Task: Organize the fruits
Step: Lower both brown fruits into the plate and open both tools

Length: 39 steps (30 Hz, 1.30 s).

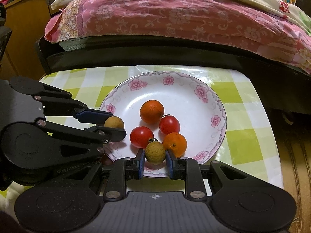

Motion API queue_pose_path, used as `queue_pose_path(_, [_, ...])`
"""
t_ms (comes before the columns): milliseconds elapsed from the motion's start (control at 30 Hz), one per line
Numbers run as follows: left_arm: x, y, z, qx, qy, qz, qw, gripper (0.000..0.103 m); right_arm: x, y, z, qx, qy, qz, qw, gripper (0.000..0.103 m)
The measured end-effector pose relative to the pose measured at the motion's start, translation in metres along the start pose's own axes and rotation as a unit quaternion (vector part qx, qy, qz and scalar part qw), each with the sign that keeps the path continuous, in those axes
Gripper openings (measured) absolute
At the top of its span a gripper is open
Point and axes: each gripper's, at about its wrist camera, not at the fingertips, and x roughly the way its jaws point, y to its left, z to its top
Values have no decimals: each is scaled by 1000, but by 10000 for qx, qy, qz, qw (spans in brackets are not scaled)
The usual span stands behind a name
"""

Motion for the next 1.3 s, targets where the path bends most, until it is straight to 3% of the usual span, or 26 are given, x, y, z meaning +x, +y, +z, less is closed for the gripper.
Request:
queue_pose_path(500, [-3, 2, 2, -39, -82, 111, 9999, 39, -1, -2, 0, -10, -214, -49, 9998, 21])
queue_pose_path(800, [-7, 4, 4, -65, -163, 127, 9998, 42, -6, -5, 1, 20, -400, -109, 9991, 31])
queue_pose_path(1300, [-26, 3, 1, 42, -263, 53, 9996, 44, -20, -14, 6, 208, -716, -365, 9965, 32])
